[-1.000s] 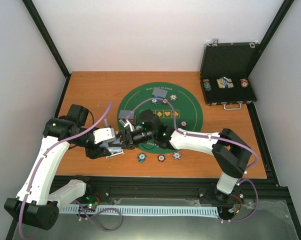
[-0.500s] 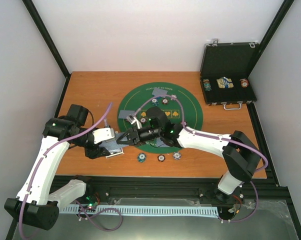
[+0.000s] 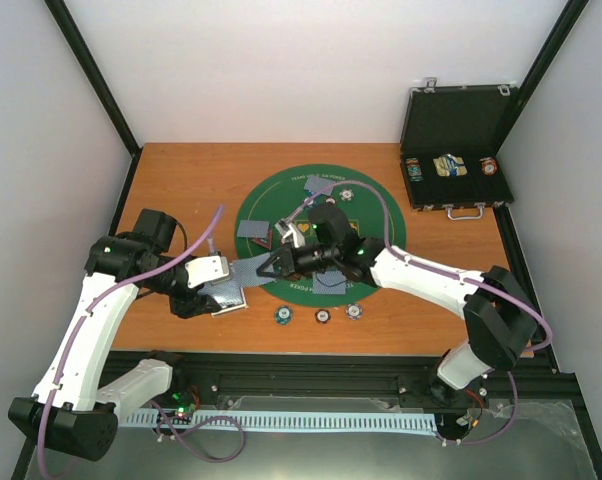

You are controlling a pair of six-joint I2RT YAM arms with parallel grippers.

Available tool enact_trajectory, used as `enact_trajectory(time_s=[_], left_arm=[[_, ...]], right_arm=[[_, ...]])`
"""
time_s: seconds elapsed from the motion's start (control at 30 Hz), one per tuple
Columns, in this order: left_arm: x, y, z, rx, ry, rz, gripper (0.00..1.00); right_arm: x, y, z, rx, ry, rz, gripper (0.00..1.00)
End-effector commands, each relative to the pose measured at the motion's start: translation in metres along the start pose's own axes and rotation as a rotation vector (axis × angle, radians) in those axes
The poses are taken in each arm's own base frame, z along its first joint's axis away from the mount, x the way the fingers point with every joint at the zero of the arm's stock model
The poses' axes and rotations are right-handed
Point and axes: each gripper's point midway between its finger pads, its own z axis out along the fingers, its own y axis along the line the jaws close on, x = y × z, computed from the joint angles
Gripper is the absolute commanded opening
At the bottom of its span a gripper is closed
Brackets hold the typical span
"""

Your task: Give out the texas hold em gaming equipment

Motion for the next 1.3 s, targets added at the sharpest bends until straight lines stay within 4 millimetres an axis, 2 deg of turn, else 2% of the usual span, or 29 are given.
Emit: enact_trajectory(time_s=[0.0,0.1,0.2,0.53,0.57,0.7,0.87,0.9,1.03,1.17,1.27], left_arm=[[-0.011,-0.004,-0.007,-0.002,-0.054,0.014,0.12],[-0.01,-0.005,-0.008,-0.004,-0.052,0.014,0.12],[-0.01,-0.005,-0.009,-0.008,-0.049,0.014,0.12],[-0.01,-0.006,-0.011,-0.011,-0.046,0.007,0.12],[-0.01,-0.006,-0.011,-0.011,-0.046,0.006,0.12],[-0.01,-0.006,-0.013,-0.016,-0.044,0.009,0.12],[-0.006,-0.007,-0.011,-0.014,-0.033,0.011,0.12],[-0.006,-0.007,-0.011,-0.013,-0.033,0.01,0.12],[-0.005,-0.008,-0.01,-0.013,-0.034,0.01,0.12],[-0.004,-0.009,-0.011,-0.014,-0.032,0.009,0.12],[-0.003,-0.01,-0.01,-0.012,-0.029,0.006,0.12]], right_arm=[[-0.021,-0.007,-0.025,0.037,-0.053,-0.023,0.03],[-0.045,-0.024,-0.036,0.061,-0.081,-0.012,0.03],[-0.068,-0.042,-0.036,0.1,-0.084,-0.01,0.03],[-0.148,-0.138,0.018,0.25,-0.04,0.034,0.03],[-0.16,-0.139,0.022,0.253,-0.047,0.025,0.03],[-0.182,-0.157,0.039,0.271,-0.041,0.045,0.03],[-0.194,-0.18,0.052,0.291,-0.022,0.088,0.03],[-0.199,-0.179,0.053,0.286,-0.028,0.084,0.03],[-0.2,-0.195,0.058,0.299,-0.02,0.108,0.04],[-0.198,-0.21,0.054,0.326,-0.015,0.127,0.05],[-0.199,-0.209,0.047,0.333,-0.016,0.123,0.13]])
